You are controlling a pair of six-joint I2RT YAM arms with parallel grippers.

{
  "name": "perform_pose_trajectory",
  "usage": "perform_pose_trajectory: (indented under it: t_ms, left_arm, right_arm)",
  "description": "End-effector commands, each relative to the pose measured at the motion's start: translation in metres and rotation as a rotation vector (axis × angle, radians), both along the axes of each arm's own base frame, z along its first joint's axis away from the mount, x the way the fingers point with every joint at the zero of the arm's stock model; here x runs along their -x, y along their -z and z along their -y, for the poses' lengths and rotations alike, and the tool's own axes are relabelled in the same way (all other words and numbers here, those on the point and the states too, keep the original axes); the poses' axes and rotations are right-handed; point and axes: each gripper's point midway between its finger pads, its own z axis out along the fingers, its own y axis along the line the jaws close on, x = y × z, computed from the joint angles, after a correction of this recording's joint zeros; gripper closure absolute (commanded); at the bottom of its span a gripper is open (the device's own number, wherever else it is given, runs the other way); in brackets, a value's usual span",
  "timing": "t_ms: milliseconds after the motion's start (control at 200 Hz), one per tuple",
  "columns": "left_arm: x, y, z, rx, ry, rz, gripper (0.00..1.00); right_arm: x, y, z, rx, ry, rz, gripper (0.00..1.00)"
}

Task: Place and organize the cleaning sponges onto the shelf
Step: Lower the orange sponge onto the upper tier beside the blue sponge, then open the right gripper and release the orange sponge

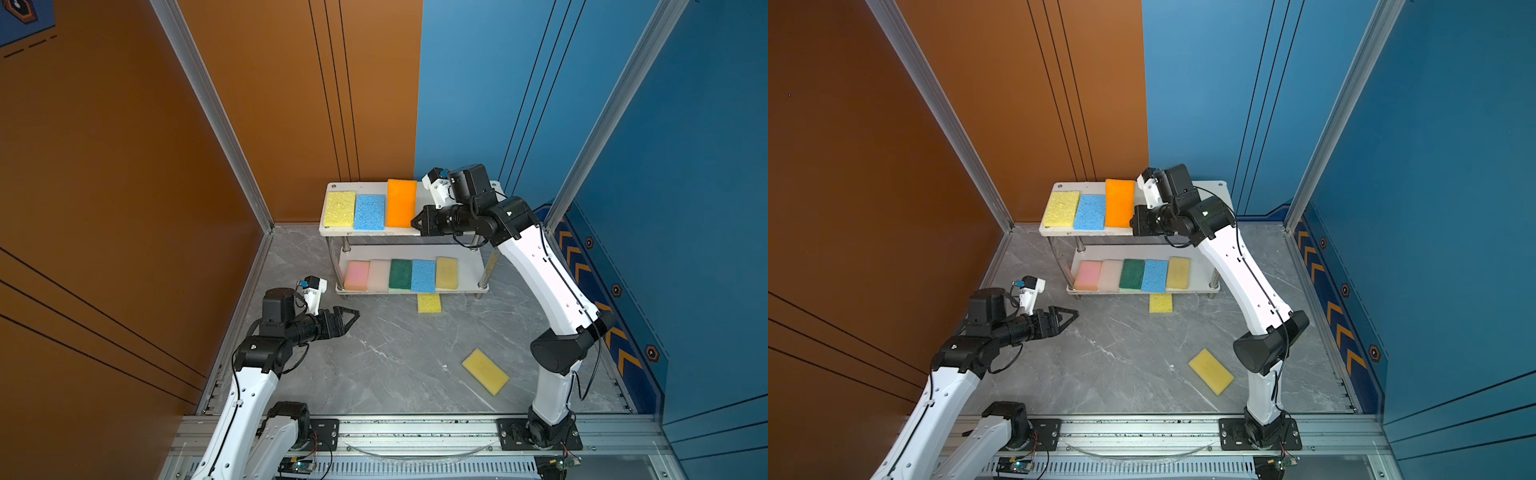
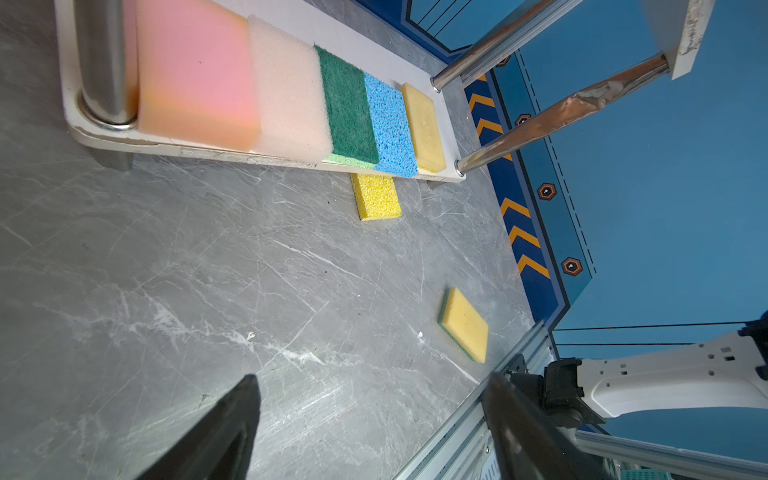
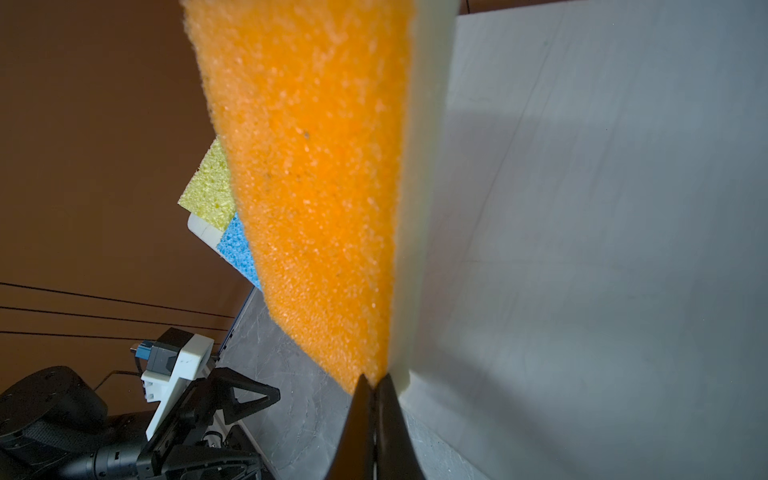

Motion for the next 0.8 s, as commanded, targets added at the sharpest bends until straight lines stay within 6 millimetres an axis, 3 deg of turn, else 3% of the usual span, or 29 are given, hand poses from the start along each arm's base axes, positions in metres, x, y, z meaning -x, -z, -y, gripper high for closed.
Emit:
perform_pose_trajectory:
  t_ms: [0,285,380,541,796]
  left_arm:
    - [0.0013,0.0054,-0.0027,-0.013,-0.002,-0.005,0.15]
    - [0.001,0.0062,-0.0028,-0.014,-0.002,-0.007,0.15]
    - [0.0008,0.0058,-0.0029,-0.013,-0.003,-0.007,0.15]
    - [0.001,0.0057,-0.0029,-0.013,-0.003,-0.006,0.15]
    - [0.001,0.0052,-0.0031,-0.013,-0.004,-0.004,0.15]
  right_arm:
    - [0.0028,0.0006,-0.0061,-0.011,-0.014,-0.02,1.0]
    - [0.0013,0.0027,-0.0074,-0.011,-0.015,-0.025,1.0]
    - [0.0012,0.0025,-0.0077,-0.011,-0.015,-0.024,0.88]
    - [0.0005,0.0034,-0.0073,-0.008,-0.012,-0.025,0.79]
    - [0.0005,0.0045,-0.0081,-0.006,-0.011,-0.027,0.74]
